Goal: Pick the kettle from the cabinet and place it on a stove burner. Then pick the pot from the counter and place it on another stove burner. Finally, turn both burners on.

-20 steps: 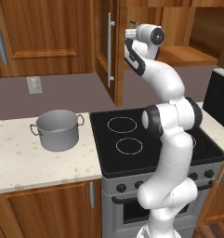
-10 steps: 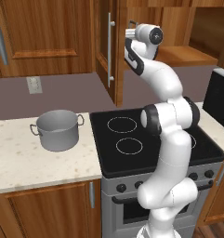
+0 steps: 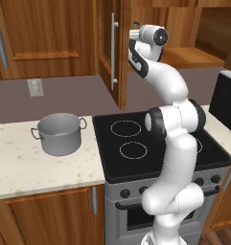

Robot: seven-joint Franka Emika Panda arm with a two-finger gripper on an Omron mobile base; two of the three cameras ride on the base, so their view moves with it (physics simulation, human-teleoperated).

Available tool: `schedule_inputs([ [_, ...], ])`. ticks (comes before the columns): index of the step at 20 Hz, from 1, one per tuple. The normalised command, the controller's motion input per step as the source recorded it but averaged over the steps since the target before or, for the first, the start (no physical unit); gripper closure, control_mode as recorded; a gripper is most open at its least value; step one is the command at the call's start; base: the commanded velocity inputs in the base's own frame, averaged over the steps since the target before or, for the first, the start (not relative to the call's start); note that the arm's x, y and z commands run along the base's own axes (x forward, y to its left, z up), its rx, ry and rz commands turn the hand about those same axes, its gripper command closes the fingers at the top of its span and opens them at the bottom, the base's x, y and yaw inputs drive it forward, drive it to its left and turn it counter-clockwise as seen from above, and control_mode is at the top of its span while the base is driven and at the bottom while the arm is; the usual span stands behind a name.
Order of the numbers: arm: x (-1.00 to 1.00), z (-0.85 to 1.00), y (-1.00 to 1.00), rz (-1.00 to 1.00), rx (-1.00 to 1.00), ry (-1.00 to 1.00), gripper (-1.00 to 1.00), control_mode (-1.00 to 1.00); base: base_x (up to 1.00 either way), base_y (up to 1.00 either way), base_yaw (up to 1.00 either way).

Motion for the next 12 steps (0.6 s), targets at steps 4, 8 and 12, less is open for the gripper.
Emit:
schedule_inputs([
  [4, 0.00, 0.00, 0.00, 0.00, 0.00, 0.00, 1.00, -1.00, 0.00, 0.00, 0.00],
  [8, 0.00, 0.00, 0.00, 0.00, 0.00, 0.00, 1.00, -1.00, 0.00, 0.00, 0.00],
  [12, 0.00, 0.00, 0.01, 0.00, 0.00, 0.00, 1.00, -1.00, 0.00, 0.00, 0.00],
])
